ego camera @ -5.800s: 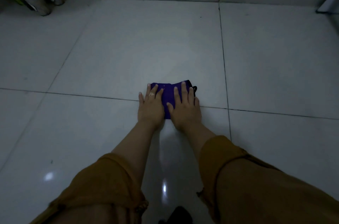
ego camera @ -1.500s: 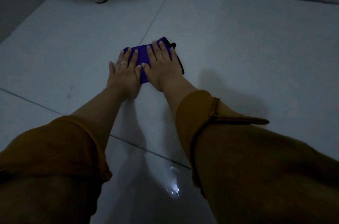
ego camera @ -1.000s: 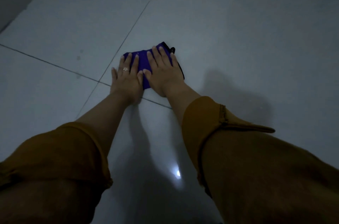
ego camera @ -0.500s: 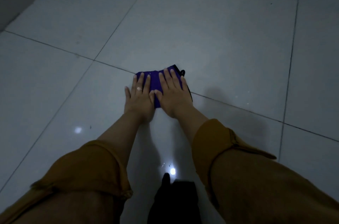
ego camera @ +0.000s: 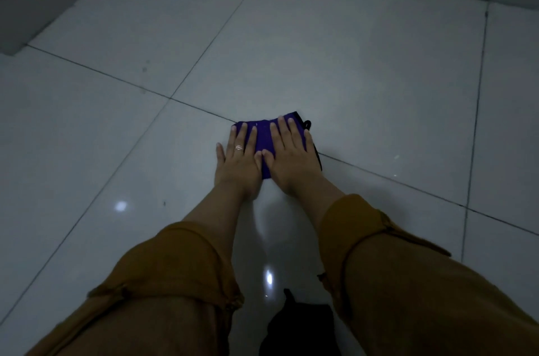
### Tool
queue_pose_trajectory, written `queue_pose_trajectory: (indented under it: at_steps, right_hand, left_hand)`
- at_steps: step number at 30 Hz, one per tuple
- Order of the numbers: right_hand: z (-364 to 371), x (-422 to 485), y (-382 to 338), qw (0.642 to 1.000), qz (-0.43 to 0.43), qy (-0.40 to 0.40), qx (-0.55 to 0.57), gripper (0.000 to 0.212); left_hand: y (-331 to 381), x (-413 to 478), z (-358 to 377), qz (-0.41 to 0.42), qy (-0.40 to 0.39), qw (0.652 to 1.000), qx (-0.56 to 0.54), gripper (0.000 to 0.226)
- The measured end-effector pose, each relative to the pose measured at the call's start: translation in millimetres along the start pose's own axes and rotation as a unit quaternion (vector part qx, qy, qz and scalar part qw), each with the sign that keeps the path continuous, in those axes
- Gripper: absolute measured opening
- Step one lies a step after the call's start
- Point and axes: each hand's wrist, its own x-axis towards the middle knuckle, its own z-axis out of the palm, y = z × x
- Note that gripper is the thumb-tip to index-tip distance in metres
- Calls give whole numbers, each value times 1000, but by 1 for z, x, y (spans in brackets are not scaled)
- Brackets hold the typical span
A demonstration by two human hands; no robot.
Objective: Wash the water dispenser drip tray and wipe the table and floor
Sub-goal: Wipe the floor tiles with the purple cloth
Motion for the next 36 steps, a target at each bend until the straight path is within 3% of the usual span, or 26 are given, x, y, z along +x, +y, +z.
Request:
queue_pose_trajectory:
  at_steps: [11,19,36]
  right_hand:
    - [8,53,-95,1000,-17,-17,0,62]
    - [8,127,-145,1000,27,-1,12,62]
    - [11,137,-169,993,97,8,64,59]
  left_hand:
    - [-108,25,-26,-2,10,1000,-2,54]
    - [-172,91,-47,32,48,998,28,55]
    - [-191,115,-63,78,32,996,9,54]
